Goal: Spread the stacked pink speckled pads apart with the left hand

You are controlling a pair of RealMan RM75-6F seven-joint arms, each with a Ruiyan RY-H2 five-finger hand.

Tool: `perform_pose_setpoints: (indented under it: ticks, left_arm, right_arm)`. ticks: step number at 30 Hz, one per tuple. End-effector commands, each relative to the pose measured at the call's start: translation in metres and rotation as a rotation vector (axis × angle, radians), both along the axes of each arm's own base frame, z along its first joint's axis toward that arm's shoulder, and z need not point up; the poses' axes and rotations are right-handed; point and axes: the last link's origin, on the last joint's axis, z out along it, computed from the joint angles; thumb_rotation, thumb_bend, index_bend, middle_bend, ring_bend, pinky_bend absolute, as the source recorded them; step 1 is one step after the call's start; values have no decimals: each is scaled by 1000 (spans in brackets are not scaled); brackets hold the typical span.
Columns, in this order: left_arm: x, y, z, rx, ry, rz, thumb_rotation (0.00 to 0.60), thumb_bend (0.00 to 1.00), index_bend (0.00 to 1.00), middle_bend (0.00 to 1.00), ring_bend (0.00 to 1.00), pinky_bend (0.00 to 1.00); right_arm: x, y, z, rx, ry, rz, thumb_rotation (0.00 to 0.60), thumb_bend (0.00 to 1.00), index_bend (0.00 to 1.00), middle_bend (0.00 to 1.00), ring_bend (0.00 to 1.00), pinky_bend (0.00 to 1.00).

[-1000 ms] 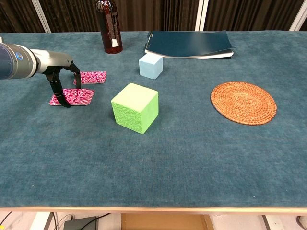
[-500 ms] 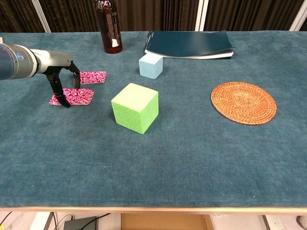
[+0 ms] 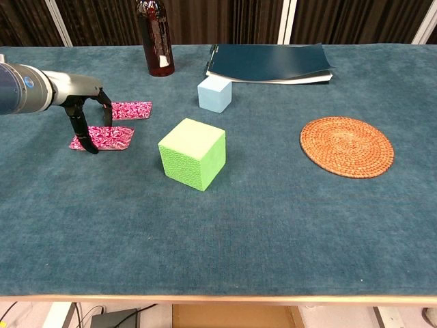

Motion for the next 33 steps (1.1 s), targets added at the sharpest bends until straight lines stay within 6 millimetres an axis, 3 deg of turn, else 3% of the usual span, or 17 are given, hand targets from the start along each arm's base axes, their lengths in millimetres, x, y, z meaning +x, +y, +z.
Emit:
perform_pose_setpoints:
  ticks: [1,33]
  left_arm:
    - [0,0,0,2,-1,-1,600,164,476,160,39,0]
    - [7,1,7,12,-5,-4,600,207,517,170,39,0]
  right_arm:
    - [0,0,0,-1,0,1,600,247,79,52,130,146]
    - [0,0,0,-1,-11,-3,600,248,79,52,130,146]
